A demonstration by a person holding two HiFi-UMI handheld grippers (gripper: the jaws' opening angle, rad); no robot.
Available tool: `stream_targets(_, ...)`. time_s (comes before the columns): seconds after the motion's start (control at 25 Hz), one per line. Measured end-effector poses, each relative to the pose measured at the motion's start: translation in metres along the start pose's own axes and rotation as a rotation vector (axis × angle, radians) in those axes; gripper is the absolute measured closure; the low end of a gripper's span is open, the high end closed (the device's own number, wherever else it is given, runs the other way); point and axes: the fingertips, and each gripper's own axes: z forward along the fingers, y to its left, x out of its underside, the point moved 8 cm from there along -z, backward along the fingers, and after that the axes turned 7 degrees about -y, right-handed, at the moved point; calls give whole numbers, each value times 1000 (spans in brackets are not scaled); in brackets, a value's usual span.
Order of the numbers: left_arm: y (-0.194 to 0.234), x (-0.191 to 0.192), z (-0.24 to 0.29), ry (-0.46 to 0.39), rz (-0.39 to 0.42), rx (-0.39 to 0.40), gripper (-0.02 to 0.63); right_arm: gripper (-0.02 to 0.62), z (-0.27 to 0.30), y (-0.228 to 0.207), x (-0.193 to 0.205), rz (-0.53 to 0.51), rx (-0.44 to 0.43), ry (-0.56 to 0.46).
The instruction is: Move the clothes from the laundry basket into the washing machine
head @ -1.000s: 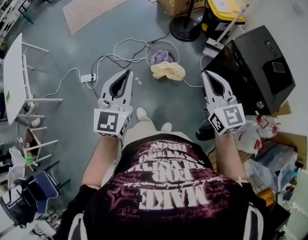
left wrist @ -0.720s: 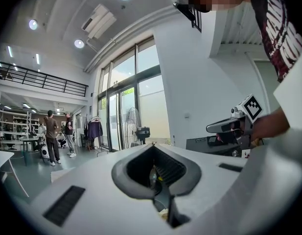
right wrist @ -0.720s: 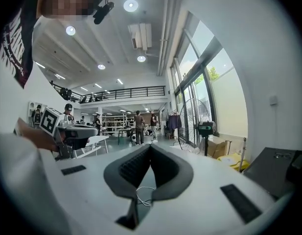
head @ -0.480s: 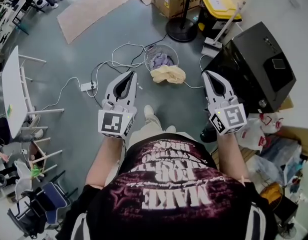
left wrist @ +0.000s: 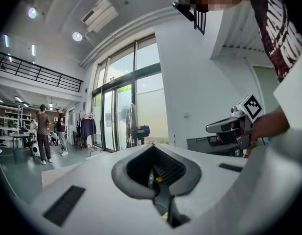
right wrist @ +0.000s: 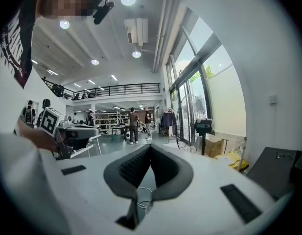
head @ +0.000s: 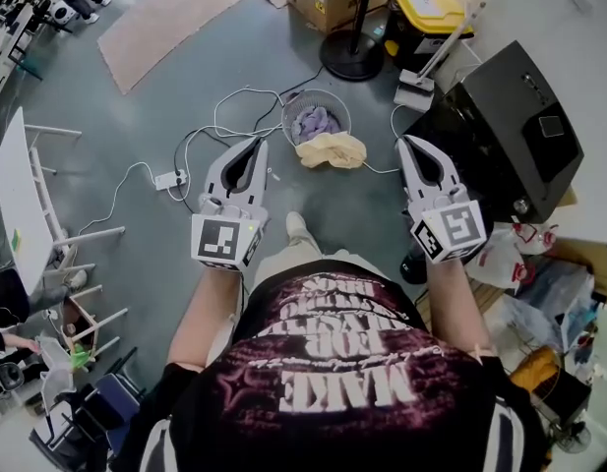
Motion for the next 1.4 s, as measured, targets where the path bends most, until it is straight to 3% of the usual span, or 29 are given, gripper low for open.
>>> stream_targets(0.44,69,26,41,23,-32,74,601,592,79,10,5,-16,26,50)
stream_targets(0.8,111,42,82,41,-52,142,601,592,126,8,9,-36,96,78)
stream_targets(1.08,126,67,99,52,-59,173,601,592,140,-6,30,-22,147,97)
stream_targets(1.4,130,96,112,123,-46,170,601,592,152,-21,63,37,155,116)
